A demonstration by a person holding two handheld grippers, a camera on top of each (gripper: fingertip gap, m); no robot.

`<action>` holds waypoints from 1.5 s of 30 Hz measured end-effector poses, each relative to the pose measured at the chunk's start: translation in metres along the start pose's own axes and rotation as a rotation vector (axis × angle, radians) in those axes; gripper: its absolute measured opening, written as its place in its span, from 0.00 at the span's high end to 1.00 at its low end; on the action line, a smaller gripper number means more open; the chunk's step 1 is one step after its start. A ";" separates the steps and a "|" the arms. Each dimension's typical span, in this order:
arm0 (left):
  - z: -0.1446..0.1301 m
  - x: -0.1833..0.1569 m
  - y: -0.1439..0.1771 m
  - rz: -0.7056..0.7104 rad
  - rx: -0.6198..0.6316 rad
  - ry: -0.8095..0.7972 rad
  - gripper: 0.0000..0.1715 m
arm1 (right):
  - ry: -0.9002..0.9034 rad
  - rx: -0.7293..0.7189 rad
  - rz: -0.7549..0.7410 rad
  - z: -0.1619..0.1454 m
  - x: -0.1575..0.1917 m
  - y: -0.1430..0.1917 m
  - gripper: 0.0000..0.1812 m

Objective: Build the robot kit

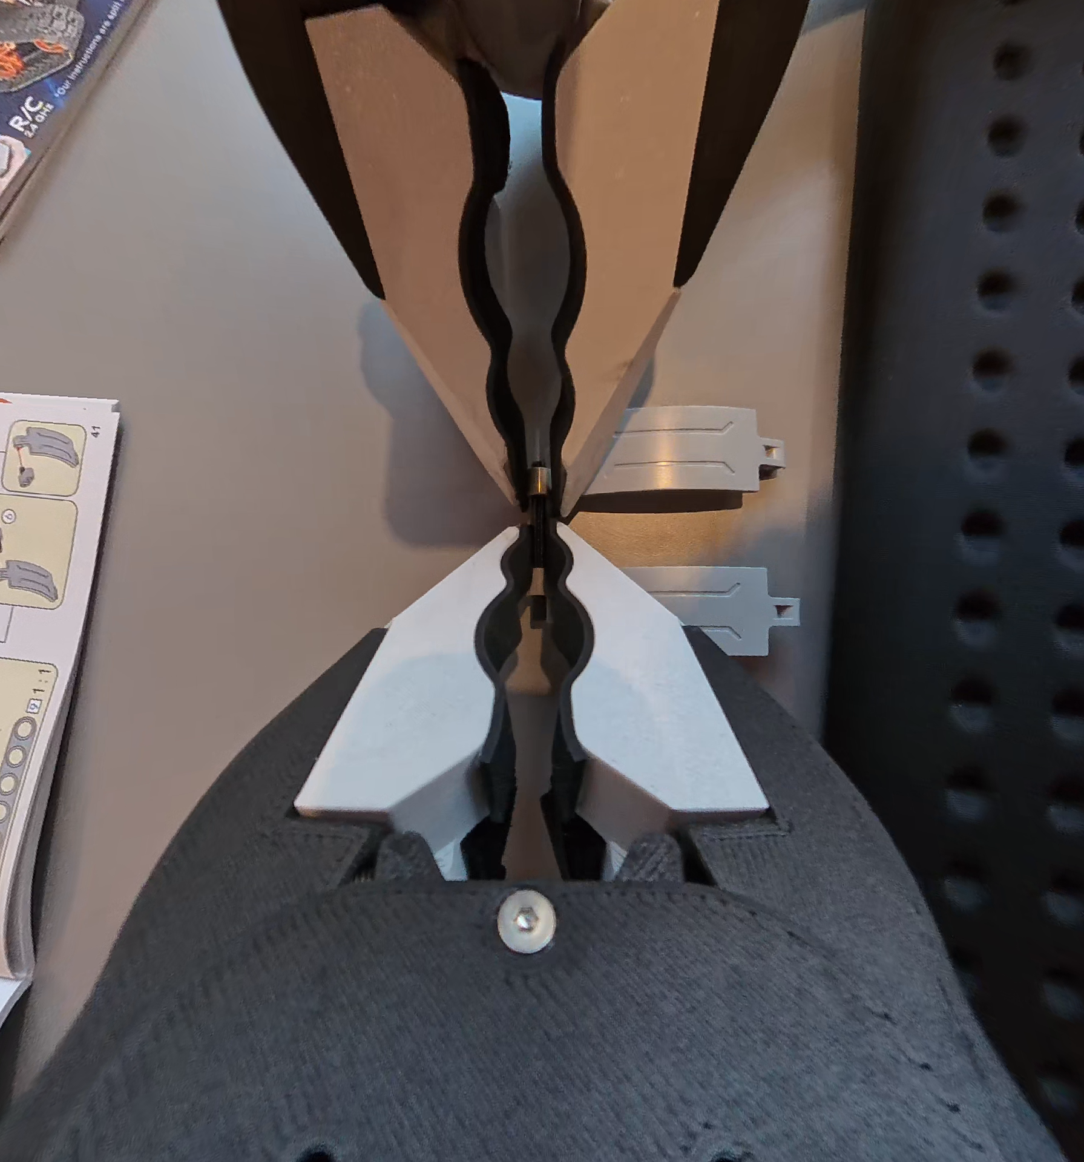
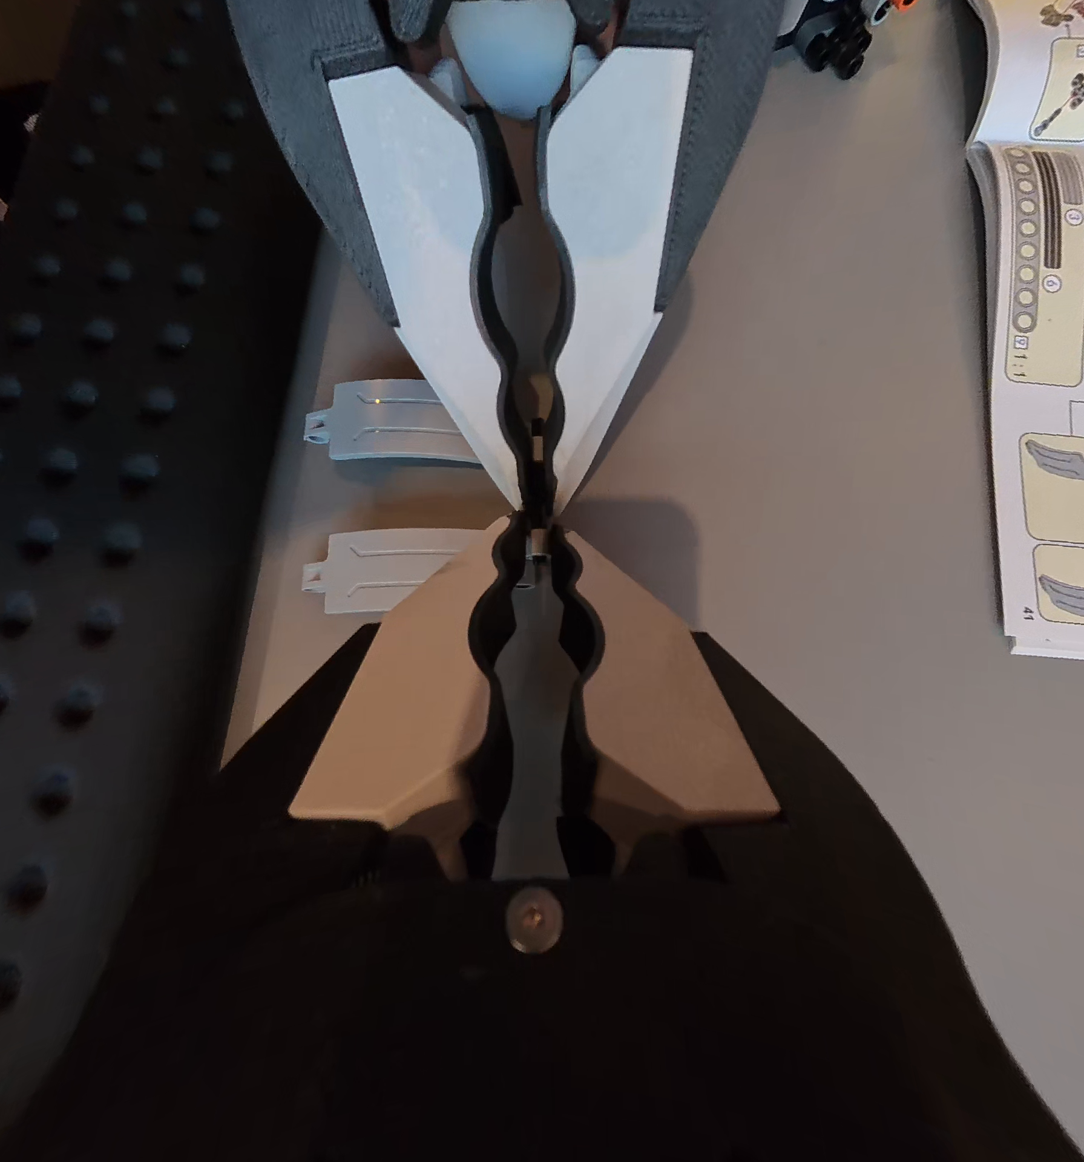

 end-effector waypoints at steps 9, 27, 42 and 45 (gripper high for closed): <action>-0.001 0.001 0.000 -0.001 -0.024 0.009 0.98 | -0.014 -0.014 0.005 -0.001 -0.001 0.001 0.95; -0.042 0.037 0.035 0.196 0.116 0.068 0.99 | -0.057 0.086 -0.117 -0.041 -0.028 0.040 1.00; -0.025 0.025 0.021 0.108 0.027 0.061 0.99 | -0.143 0.024 -0.156 -0.051 -0.047 0.059 0.97; -0.028 0.024 0.021 0.105 -0.021 0.089 0.99 | -0.197 -0.067 -0.217 -0.042 -0.029 0.101 0.88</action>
Point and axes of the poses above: each gripper's, where its closed fingertips meet, y back along the fingers, z out of its top, x = y × z across the jaws, the point moved 5 cm from there along y, back along the fingers, and after that the axes turned 4 degrees about -z, right-handed, at the moved point
